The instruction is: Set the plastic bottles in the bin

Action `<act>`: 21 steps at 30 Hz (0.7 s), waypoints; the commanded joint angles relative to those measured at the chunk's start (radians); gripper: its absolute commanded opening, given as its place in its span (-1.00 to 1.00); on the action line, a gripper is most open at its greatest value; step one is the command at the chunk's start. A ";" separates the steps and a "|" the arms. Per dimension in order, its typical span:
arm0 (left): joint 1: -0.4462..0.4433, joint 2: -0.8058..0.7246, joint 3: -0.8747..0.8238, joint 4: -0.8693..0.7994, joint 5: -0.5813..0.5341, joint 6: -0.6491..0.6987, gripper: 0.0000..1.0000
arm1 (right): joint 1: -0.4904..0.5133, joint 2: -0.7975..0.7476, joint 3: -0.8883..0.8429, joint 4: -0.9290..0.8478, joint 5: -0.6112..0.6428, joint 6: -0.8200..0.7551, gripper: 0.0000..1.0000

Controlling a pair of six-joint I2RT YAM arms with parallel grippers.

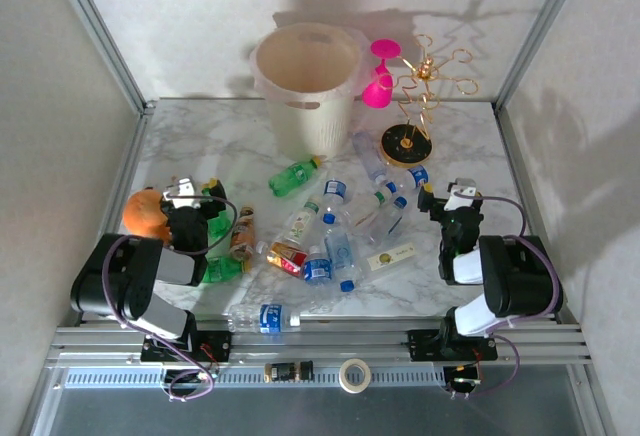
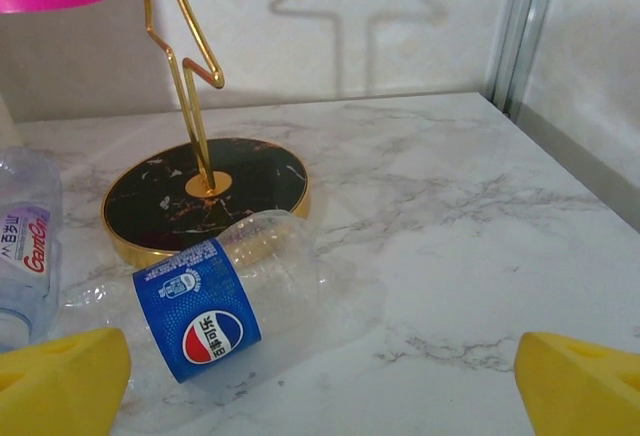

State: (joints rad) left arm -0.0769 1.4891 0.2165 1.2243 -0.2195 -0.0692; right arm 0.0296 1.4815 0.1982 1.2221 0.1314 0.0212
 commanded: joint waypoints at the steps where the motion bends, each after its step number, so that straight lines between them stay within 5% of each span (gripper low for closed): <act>1: -0.004 -0.113 0.064 -0.149 -0.056 -0.020 0.99 | -0.003 -0.112 0.049 -0.117 0.043 0.022 0.97; 5: -0.024 -0.212 0.103 -0.232 -0.096 -0.056 0.99 | -0.001 -0.234 0.143 -0.326 0.079 0.075 0.97; 14: -0.055 -0.357 0.262 -0.516 0.175 -0.337 0.99 | 0.001 -0.423 0.414 -1.006 0.031 0.391 0.97; 21: -0.199 -0.355 0.245 -0.463 0.206 -0.466 0.99 | 0.003 -0.387 0.497 -1.198 -0.137 0.531 0.98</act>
State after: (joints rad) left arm -0.2375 1.1282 0.4587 0.7788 -0.0616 -0.4404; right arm 0.0303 1.0721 0.6666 0.1753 0.0837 0.4530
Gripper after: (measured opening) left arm 0.994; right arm 0.988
